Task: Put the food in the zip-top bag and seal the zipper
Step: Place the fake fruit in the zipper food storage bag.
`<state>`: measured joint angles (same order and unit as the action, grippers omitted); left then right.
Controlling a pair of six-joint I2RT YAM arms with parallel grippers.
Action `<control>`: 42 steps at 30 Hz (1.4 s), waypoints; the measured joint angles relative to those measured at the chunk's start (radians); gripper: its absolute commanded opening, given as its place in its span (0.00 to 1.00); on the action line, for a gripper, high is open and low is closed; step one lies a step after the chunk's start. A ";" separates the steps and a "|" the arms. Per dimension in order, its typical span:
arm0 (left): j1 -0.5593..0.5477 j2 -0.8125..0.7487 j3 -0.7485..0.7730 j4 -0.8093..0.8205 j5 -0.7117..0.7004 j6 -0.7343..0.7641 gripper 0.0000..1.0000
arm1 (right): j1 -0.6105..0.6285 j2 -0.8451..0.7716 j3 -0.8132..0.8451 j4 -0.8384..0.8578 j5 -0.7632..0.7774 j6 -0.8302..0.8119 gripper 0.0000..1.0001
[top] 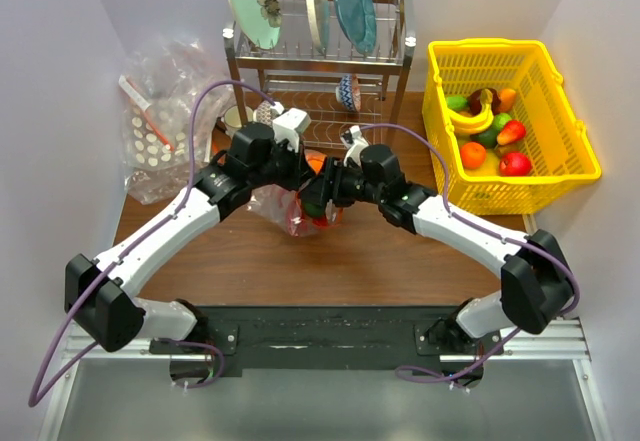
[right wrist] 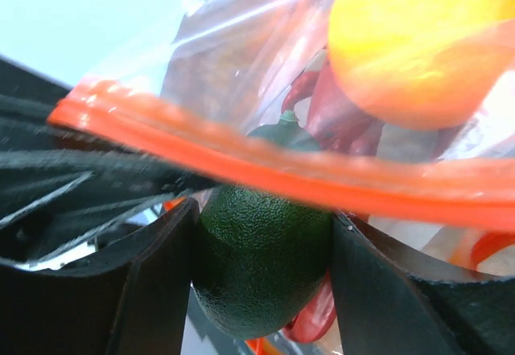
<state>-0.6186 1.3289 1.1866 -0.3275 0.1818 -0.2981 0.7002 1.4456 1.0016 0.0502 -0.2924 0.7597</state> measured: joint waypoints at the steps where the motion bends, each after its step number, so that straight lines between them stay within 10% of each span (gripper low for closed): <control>1: 0.000 0.001 0.000 0.004 0.008 -0.008 0.00 | 0.000 -0.002 -0.008 0.012 0.015 0.005 0.80; 11: 0.003 0.033 0.049 0.005 0.040 -0.071 0.00 | 0.000 -0.119 -0.034 -0.071 0.149 -0.013 0.91; 34: 0.008 0.077 0.102 -0.003 0.077 -0.131 0.00 | 0.006 -0.228 0.066 -0.455 0.250 -0.151 0.64; 42: 0.008 0.077 0.102 -0.003 0.077 -0.137 0.00 | 0.013 -0.224 0.066 -0.457 0.278 -0.156 0.75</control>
<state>-0.6106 1.4055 1.2884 -0.3305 0.2588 -0.4355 0.7136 1.2221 1.0672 -0.4065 -0.0147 0.6041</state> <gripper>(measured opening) 0.020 0.678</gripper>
